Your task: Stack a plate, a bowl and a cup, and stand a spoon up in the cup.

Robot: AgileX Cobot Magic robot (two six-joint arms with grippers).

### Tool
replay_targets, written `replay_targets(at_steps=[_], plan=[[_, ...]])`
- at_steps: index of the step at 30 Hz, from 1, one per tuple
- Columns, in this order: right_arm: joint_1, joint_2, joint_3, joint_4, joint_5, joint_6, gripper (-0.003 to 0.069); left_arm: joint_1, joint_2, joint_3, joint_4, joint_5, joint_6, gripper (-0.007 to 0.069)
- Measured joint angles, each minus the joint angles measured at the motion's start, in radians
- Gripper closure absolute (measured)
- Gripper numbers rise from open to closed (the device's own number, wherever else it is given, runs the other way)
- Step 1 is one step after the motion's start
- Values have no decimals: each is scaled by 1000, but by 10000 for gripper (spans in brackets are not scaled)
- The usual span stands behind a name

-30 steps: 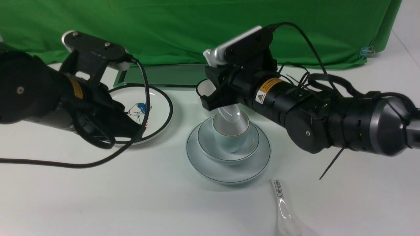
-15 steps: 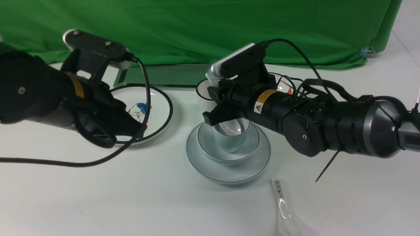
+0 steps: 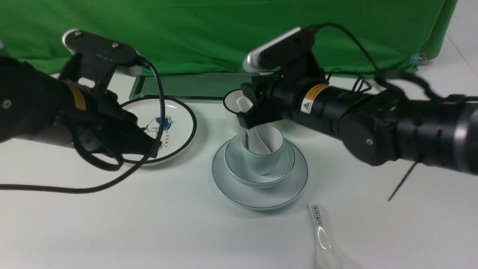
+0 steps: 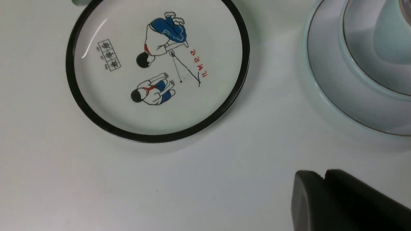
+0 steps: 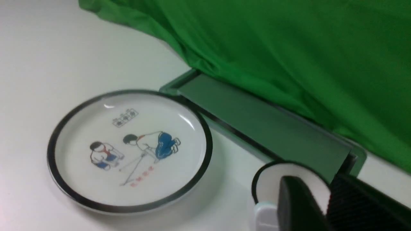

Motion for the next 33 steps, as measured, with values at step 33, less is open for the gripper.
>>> replay_targets(at_steps=[33], plan=[[3,-1116,508,0,205,-78,635,0,-1048,586,36,-265,-34,631]])
